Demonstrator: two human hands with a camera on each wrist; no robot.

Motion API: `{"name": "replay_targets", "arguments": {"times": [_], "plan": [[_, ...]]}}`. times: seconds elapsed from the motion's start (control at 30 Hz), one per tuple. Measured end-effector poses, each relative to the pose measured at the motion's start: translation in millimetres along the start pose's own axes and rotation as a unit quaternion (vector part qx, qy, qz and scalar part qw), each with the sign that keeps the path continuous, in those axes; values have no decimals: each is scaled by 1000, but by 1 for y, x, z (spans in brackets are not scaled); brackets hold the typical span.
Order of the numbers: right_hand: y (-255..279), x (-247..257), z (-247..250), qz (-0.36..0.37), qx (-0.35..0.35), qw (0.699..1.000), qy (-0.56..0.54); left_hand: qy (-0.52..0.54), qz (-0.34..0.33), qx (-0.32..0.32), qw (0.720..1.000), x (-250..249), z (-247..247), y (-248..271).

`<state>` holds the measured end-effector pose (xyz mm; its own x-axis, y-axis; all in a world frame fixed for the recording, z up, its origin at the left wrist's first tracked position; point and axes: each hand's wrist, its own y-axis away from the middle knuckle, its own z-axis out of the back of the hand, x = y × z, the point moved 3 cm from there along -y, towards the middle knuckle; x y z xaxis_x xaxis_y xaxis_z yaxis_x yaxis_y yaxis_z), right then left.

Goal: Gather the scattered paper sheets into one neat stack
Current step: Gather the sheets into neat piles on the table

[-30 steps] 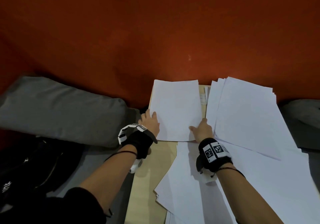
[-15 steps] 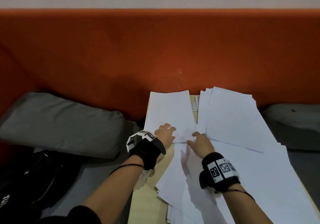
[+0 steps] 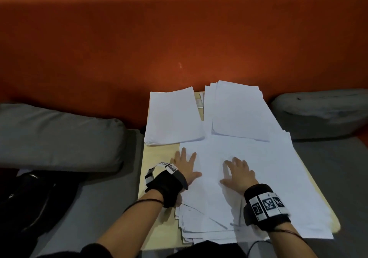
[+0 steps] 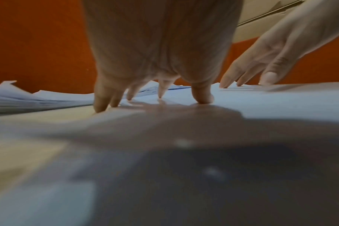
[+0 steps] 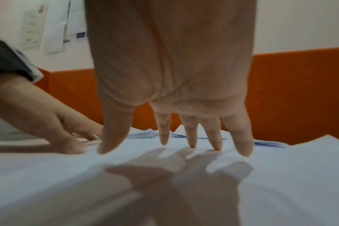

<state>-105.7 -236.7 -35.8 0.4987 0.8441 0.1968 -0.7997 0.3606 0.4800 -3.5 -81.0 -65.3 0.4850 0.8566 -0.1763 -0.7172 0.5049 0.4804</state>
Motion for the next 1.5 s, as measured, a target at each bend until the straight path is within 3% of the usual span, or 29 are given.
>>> {"name": "replay_targets", "arguments": {"times": [0.23,0.47,0.67,0.77,0.93,1.13,1.5], "plan": [[-12,-44,5,-45,35,998,-16,12,131,-41,990,-12,19,7],[-19,-47,7,-19,0,1000,-15,-48,189,-45,980,-28,25,11],[-28,-52,31,-23,-49,998,-36,17,183,-65,981,-35,22,14],[-31,-50,34,-64,-33,985,-154,26,138,-44,989,-46,15,14],[-33,-56,28,-93,-20,938,-333,38,192,-17,980,-45,8,8],[-38,-65,18,-67,-8,916,-396,32,223,-23,974,-43,11,11],[-41,-78,30,16,-105,875,-472,135,200,-103,965,-39,31,11]]}}
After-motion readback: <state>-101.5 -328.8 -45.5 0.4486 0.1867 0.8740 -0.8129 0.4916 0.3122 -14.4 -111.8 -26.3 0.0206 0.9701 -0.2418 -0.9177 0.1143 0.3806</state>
